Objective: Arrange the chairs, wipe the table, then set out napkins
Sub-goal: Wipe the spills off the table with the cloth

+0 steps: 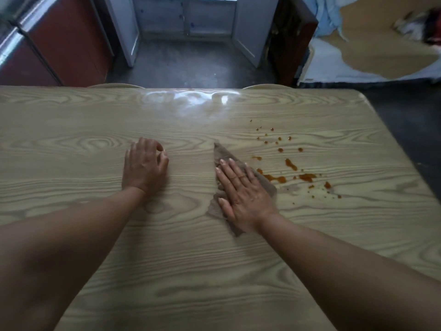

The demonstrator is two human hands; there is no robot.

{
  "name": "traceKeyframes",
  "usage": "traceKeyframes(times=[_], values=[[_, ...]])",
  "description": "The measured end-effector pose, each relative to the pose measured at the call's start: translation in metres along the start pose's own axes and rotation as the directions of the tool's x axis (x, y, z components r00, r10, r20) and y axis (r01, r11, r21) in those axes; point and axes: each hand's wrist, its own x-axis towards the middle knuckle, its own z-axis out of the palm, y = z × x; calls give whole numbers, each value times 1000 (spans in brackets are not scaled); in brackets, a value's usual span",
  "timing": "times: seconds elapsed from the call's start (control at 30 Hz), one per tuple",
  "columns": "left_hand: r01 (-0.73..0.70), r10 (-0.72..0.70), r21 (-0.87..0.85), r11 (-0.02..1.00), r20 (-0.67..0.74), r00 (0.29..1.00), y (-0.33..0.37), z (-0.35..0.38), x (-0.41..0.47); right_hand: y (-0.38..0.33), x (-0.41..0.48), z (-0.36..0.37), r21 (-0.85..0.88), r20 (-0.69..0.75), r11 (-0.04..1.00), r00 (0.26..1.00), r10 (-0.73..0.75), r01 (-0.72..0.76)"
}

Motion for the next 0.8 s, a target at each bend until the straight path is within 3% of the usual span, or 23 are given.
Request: traceKeyframes(times=[0.2, 0.37, 0.6, 0.8], values=[[-5, 5, 45, 999, 0, 1000, 2, 3, 1, 43, 10, -13, -53, 89, 969, 967, -238, 243], [49, -49, 49, 998, -8, 999, 11, 9, 12, 58, 32, -11, -50, 80, 988, 987, -140, 144], [145, -154, -236, 961, -19, 988, 95, 37, 28, 66, 59, -8, -6, 23, 1000, 1000, -15, 15], [192, -199, -85, 978, -83, 977, 120, 52, 20, 79, 83, -6, -5, 77, 994, 991, 114, -114]])
